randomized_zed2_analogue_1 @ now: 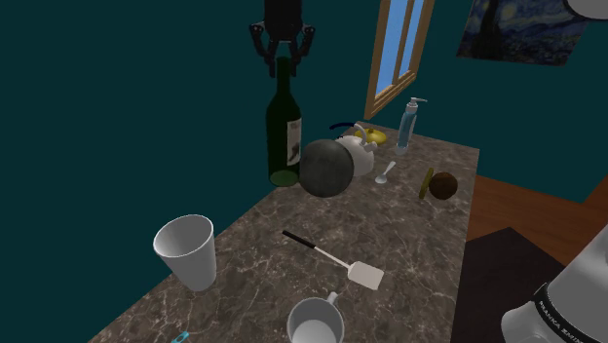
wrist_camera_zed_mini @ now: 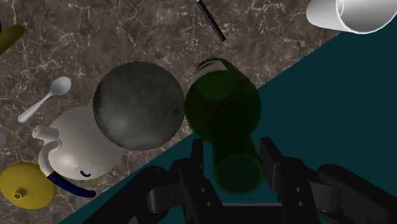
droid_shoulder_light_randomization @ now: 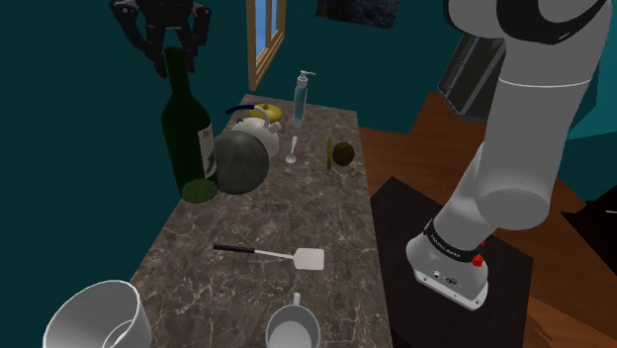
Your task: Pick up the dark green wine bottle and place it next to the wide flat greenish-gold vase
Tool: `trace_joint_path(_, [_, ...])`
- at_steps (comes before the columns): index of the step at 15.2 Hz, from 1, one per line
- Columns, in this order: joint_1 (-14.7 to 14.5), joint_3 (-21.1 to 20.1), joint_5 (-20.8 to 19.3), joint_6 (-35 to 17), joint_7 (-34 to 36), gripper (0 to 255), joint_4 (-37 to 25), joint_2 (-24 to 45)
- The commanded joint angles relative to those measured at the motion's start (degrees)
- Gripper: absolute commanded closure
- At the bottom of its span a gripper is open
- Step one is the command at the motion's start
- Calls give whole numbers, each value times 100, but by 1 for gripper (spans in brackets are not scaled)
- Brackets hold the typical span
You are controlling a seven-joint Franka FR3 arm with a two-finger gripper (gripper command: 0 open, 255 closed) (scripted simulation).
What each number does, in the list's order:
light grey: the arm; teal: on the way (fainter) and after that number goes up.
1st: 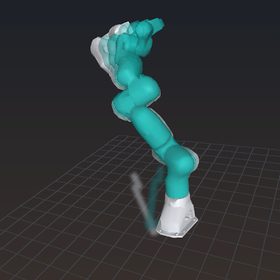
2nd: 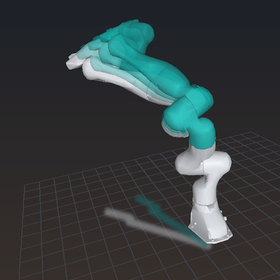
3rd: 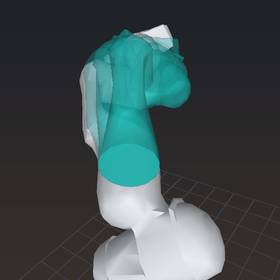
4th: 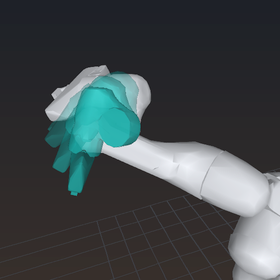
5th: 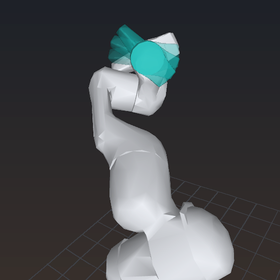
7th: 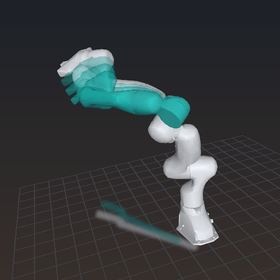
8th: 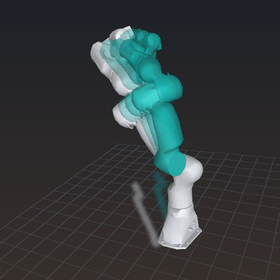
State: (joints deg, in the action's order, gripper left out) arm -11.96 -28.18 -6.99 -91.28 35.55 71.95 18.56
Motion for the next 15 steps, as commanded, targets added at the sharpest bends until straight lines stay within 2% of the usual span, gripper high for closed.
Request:
trace_joint_path(1, [285, 57, 159, -106, -295, 255, 363, -285])
trace_joint_path(8, [1041, 378, 545, -295, -1303, 255, 1144, -930])
trace_joint_path(15, [1640, 772, 747, -330, -2286, 255, 1481, -1233])
